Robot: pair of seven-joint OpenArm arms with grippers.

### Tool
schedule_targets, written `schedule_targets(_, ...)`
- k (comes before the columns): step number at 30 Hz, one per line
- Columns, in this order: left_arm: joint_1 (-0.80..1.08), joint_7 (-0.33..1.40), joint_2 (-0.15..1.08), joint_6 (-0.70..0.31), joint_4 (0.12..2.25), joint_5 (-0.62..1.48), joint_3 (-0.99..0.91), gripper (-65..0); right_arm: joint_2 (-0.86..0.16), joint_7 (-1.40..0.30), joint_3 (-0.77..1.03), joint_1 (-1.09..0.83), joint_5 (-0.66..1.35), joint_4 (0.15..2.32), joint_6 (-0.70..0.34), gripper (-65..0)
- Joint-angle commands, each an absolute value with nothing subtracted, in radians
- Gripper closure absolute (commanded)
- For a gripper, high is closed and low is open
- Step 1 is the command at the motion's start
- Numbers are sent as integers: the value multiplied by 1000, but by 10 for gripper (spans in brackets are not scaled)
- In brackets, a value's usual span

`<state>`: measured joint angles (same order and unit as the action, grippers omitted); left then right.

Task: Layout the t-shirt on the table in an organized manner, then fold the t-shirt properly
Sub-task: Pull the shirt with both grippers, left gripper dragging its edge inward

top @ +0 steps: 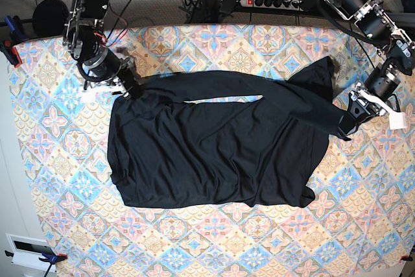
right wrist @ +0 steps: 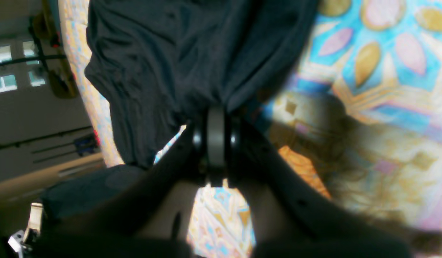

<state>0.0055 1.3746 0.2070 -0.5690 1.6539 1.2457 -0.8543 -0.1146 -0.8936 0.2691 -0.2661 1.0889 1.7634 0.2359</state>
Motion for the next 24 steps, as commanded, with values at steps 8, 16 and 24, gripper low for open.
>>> schedule_targets(8,-31,1369,225,-572,1673,1279,-676,0,-168,-895,277,-251,1106,1784,223,0)
schedule_targets(16,-143,1366,219,-572,1673,1273,-657,0,-197,-895,277,-153,1106,1776,223,0)
schedule_targets(24,-196,1270,225,-572,1666,1265,-659,0,-232,-895,277,-82,1106,1719,223,0)
